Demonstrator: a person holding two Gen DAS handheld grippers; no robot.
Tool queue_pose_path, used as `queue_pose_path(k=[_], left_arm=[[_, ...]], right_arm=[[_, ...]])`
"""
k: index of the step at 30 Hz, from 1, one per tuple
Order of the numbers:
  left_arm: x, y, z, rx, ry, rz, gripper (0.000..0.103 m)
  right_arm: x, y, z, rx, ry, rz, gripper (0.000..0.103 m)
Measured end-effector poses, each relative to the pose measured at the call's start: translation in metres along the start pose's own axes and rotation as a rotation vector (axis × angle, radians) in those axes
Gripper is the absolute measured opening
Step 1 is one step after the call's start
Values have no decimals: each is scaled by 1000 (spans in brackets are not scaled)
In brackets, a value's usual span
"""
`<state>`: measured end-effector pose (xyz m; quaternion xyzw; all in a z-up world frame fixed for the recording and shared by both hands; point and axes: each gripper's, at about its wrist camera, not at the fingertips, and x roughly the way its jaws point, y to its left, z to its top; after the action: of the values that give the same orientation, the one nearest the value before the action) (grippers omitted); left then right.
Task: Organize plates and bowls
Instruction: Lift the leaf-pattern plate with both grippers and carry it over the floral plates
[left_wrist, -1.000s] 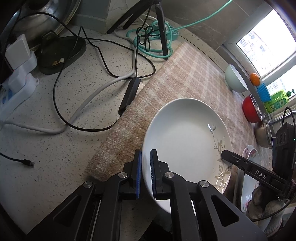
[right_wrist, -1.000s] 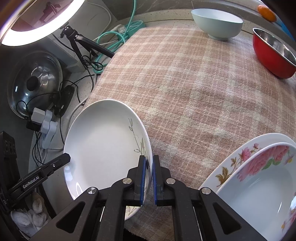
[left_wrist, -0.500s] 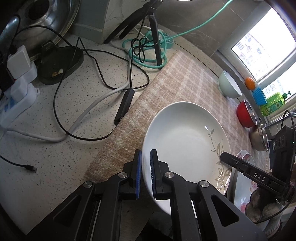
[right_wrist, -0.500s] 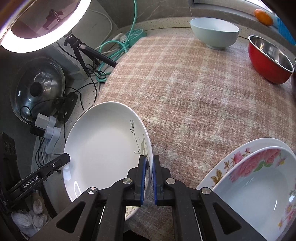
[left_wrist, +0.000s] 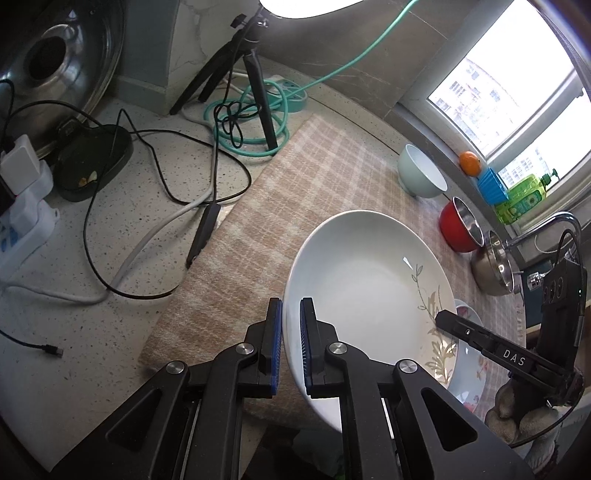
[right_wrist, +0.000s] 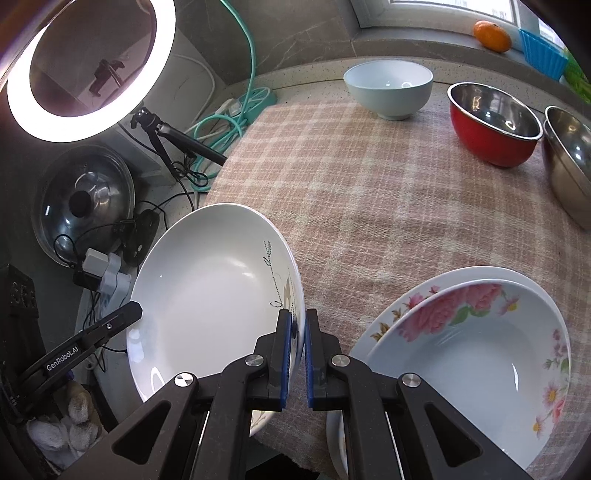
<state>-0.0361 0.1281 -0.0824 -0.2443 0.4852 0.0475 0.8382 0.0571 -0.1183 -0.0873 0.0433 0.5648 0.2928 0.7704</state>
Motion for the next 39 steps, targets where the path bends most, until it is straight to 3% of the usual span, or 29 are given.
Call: queue_pose_path(k=[19, 39], left_arm=[[25, -78, -7, 156, 53, -83, 8], [52, -138, -33, 271, 134, -127, 8]], right_arm=[[-57, -68, -26, 137, -86, -63, 6], [-88, -131, -60, 251, -108, -130, 6]])
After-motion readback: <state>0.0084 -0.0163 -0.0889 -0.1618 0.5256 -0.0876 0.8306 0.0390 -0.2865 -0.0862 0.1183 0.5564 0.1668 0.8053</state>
